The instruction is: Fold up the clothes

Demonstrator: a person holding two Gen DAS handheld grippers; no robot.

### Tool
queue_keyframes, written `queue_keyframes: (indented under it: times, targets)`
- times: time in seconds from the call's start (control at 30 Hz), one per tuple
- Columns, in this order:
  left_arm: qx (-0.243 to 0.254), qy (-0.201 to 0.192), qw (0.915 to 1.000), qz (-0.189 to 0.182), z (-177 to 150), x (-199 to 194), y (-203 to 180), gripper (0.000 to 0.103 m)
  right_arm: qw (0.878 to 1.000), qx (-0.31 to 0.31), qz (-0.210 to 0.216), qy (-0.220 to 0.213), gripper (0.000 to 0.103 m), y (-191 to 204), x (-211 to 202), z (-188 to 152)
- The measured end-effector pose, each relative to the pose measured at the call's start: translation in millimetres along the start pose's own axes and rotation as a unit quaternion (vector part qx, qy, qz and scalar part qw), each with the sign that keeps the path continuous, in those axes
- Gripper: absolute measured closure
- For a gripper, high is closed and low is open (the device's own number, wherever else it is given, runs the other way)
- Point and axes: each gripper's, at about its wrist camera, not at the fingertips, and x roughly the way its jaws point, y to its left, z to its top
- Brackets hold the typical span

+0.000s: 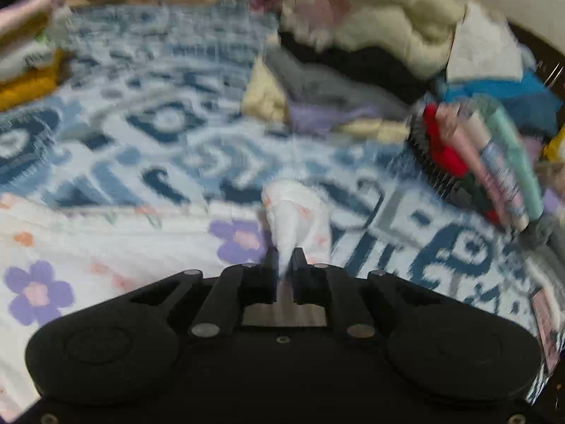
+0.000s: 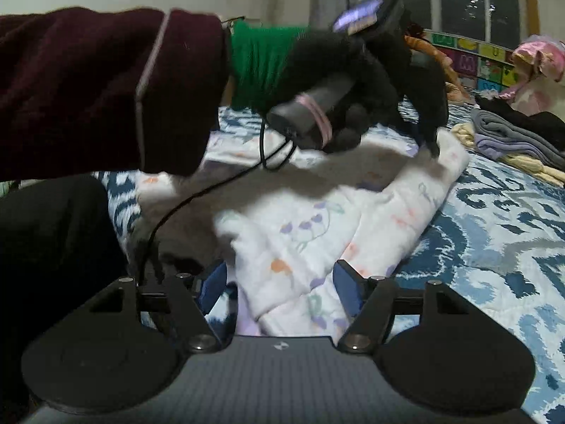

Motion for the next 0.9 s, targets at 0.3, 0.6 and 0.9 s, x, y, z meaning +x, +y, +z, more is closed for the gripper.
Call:
queue_keyframes:
  times: [0.3,0.6,0.9]
  targets:
    - [0.030,0.013,0.9991,0.028,-5,16,4,0.080,1.000,-0.027,-0.006,0.005,0.034,8,-3,-4]
    - [0.101,-0.039,0.9939,0.019,-5,-1,-20,0.080,0.999,-0.035,-0.009,-0.009,0.035,13,-10,-6]
    - [0.125,0.064,0.9901,0.013,20,60,-25,0.081,0.998,-0.059,-0.014,0.013,0.029,25,3,-11]
